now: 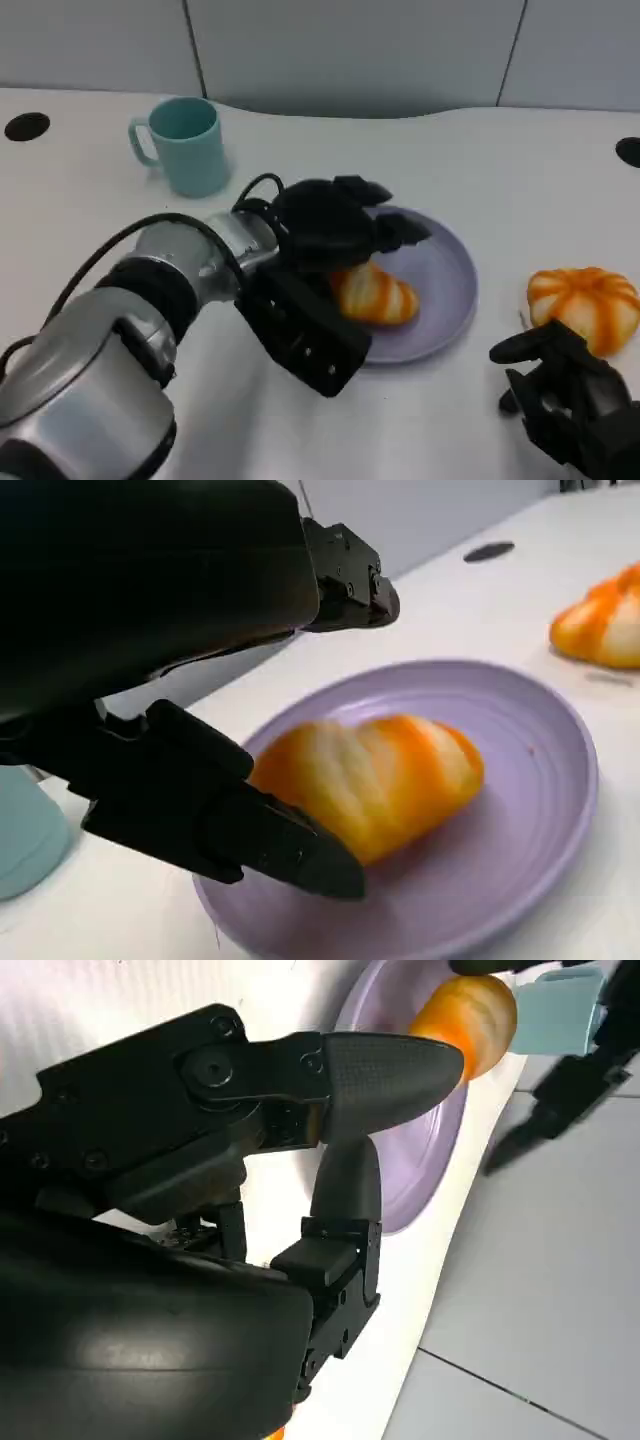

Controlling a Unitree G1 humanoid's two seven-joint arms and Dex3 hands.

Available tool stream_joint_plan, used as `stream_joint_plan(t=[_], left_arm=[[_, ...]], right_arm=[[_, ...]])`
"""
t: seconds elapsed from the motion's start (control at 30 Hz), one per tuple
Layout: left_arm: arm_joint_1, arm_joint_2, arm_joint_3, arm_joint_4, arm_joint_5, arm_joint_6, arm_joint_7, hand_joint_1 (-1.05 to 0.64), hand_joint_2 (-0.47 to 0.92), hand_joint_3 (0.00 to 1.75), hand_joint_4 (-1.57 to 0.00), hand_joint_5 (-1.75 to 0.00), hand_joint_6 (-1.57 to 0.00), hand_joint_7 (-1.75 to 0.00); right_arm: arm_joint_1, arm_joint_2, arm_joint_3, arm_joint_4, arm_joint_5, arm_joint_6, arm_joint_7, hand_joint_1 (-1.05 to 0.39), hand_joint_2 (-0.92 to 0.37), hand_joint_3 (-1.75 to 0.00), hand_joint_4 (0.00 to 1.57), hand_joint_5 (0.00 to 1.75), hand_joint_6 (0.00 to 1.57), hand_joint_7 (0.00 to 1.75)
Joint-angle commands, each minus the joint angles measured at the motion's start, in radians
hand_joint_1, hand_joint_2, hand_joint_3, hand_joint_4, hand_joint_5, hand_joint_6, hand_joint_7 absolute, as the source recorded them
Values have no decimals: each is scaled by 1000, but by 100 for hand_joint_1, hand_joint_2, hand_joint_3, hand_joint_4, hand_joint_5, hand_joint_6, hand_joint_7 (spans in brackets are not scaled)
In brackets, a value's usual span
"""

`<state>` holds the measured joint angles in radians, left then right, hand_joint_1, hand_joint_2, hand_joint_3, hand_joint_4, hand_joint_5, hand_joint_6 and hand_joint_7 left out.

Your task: Grasp the bread from the table and place it into the plate.

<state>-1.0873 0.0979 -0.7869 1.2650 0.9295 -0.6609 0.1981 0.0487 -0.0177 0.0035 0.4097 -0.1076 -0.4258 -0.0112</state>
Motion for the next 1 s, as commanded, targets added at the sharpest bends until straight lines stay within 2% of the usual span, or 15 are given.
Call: stream_joint_plan(t=[0.03, 0.13, 0.3, 0.37, 0.43, 0.57, 0.63, 0.77, 0.83, 0.9, 0.93, 1.0], left_arm=[[-32, 70, 163, -31, -204, -84, -194, -98, 92, 5, 0, 0, 0, 0], [22, 122, 311, -47, -406, -151, -378, -93, 92, 5, 0, 0, -1, -1], [47, 133, 361, -80, -478, -153, -480, -91, 92, 4, 0, 0, -2, -1], [167, 179, 496, -111, -680, -199, -617, -87, 92, 7, -3, -2, -8, -4], [260, 206, 583, -145, -812, -231, -703, -86, 92, 10, -4, -2, -10, -5], [376, 224, 662, -206, -917, -253, -768, -78, 92, 14, -6, -4, -12, -5], [470, 227, 717, -245, -964, -250, -744, -79, 92, 15, -13, -8, -17, -6], [647, 231, 818, -323, -1099, -232, -791, -75, 92, 17, -25, -15, -25, -9], [707, 237, 847, -354, -1128, -219, -795, -75, 92, 18, -40, -26, -36, -12], [735, 238, 862, -376, -1133, -209, -794, -73, 92, 19, -33, -60, -45, -8], [769, 230, 880, -390, -1146, -200, -781, -71, 92, 18, -34, -71, -50, -9], [820, 211, 912, -403, -1160, -178, -749, -63, 92, 13, -32, -113, -62, -27]], right_arm=[[-2, -11, -8, 4, 12, 4, -2, -25, -92, -44, 50, 160, 44, 139], [-4, -12, -7, 11, 14, -9, 1, -25, -92, -45, 50, 160, 44, 139], [-6, -14, -6, 15, 14, -17, 2, -25, -92, -45, 50, 160, 44, 139], [-6, -19, -7, 19, 7, -20, -3, -24, -92, -45, 50, 160, 44, 139], [-5, -22, -7, 17, 5, -16, -4, -23, -92, -45, 50, 159, 44, 139], [-1, -21, -11, 10, 20, -13, 6, -22, -92, -46, 49, 158, 43, 138], [-4, -27, -10, 13, 16, -14, 8, -22, -92, -46, 49, 159, 43, 138], [-10, -27, -14, 23, 24, -23, 12, -21, -92, -47, 49, 160, 43, 138], [-11, -28, -13, 24, 21, -23, 11, -21, -92, -48, 50, 161, 44, 139], [-10, -27, -14, 20, 19, -15, 8, -22, -92, -47, 49, 161, 44, 139], [-12, -27, -15, 24, 22, -19, 9, -22, -92, -47, 49, 161, 44, 139], [-13, -25, -17, 29, 27, -23, 11, -20, -92, -47, 48, 161, 43, 139]])
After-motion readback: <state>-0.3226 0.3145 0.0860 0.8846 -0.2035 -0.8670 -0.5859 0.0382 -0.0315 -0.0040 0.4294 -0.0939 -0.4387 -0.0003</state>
